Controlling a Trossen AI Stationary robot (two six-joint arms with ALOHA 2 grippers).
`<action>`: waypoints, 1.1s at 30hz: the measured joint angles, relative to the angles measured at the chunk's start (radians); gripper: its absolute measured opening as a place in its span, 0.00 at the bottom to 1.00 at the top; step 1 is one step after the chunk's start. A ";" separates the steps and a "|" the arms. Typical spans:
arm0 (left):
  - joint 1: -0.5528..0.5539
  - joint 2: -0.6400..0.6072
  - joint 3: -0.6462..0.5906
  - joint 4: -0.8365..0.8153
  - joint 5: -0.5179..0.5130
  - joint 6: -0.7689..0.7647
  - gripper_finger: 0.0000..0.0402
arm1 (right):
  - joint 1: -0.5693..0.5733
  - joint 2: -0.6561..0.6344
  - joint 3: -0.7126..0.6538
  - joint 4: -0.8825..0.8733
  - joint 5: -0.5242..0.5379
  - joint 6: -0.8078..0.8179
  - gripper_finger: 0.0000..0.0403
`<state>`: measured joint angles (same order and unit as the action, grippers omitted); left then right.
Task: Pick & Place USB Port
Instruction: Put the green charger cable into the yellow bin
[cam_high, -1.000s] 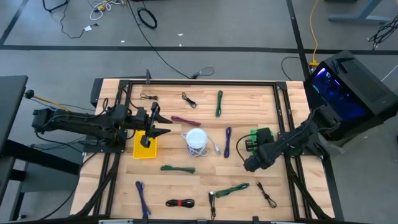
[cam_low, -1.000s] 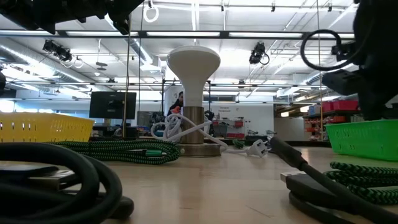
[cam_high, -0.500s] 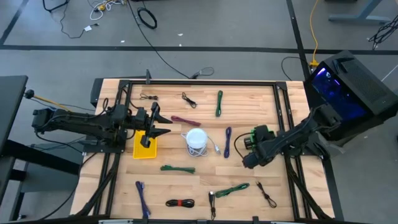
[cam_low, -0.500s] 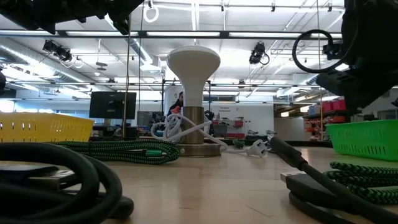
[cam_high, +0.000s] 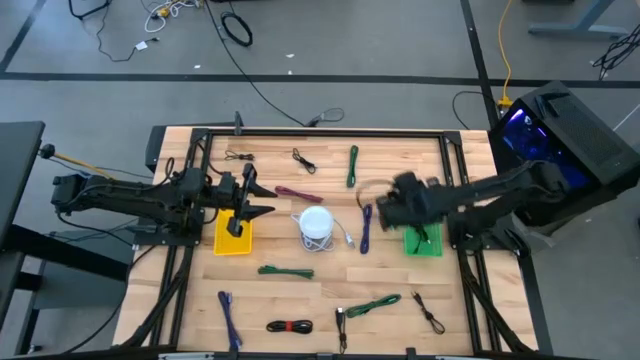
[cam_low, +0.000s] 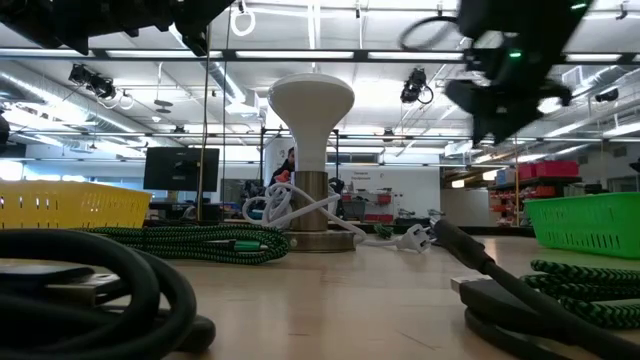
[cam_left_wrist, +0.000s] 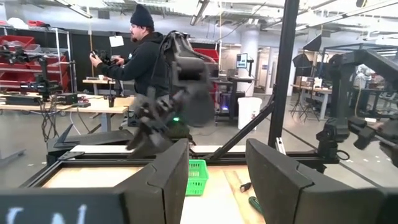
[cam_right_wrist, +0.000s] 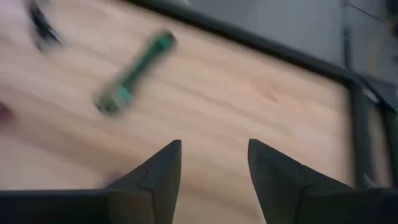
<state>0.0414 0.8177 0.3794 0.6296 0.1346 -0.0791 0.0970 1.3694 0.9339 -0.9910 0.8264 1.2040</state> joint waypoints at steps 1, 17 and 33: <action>0.000 0.000 0.000 0.000 -0.001 0.000 0.41 | -0.046 -0.004 0.000 0.095 -0.010 -0.108 0.47; 0.000 0.000 0.000 -0.007 0.000 -0.013 0.41 | -0.495 0.286 0.001 0.987 -0.562 -0.741 0.58; 0.000 0.000 0.000 -0.007 -0.002 -0.013 0.41 | -0.529 0.414 0.001 0.964 -0.581 -0.669 0.63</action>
<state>0.0414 0.8175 0.3794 0.6228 0.1326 -0.0921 -0.4317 1.7832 0.9348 -0.0267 0.2456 0.5351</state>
